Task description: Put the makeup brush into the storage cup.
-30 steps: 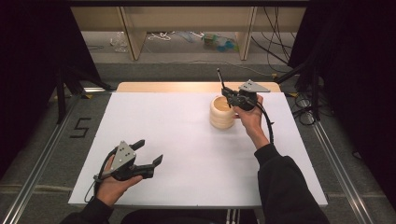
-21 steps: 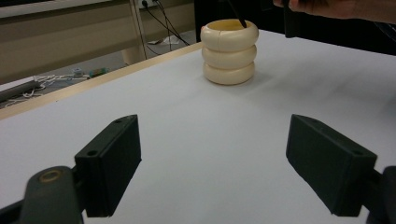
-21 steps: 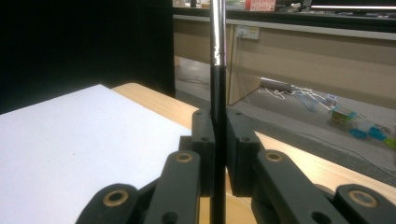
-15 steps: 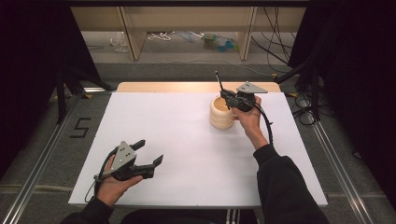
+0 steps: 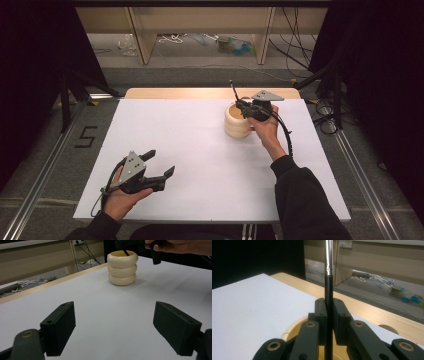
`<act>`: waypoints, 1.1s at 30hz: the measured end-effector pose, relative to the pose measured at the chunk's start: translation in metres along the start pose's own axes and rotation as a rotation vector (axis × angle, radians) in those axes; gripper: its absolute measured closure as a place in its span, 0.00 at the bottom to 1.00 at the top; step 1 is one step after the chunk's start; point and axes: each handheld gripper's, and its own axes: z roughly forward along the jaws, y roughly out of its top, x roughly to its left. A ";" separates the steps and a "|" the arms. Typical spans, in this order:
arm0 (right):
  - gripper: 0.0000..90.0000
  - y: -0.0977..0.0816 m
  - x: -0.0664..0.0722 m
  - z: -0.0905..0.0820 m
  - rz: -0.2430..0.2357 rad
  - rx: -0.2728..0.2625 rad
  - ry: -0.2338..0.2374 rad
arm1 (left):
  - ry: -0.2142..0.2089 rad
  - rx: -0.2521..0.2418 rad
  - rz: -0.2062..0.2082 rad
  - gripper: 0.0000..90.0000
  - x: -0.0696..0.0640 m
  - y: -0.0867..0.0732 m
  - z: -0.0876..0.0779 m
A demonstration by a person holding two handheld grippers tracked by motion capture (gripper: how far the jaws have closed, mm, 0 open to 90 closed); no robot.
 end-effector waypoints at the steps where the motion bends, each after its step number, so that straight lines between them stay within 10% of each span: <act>1: 0.93 -0.001 0.000 0.000 0.003 0.005 0.004 | 0.000 0.000 -0.001 0.20 0.000 0.000 0.000; 24: 0.92 -0.005 -0.001 0.001 -0.001 0.042 -0.012 | -0.003 -0.002 0.001 0.20 0.000 0.000 0.000; 33: 0.77 0.000 -0.003 -0.005 0.006 0.042 -0.063 | -0.004 -0.001 0.001 0.20 0.000 0.000 -0.001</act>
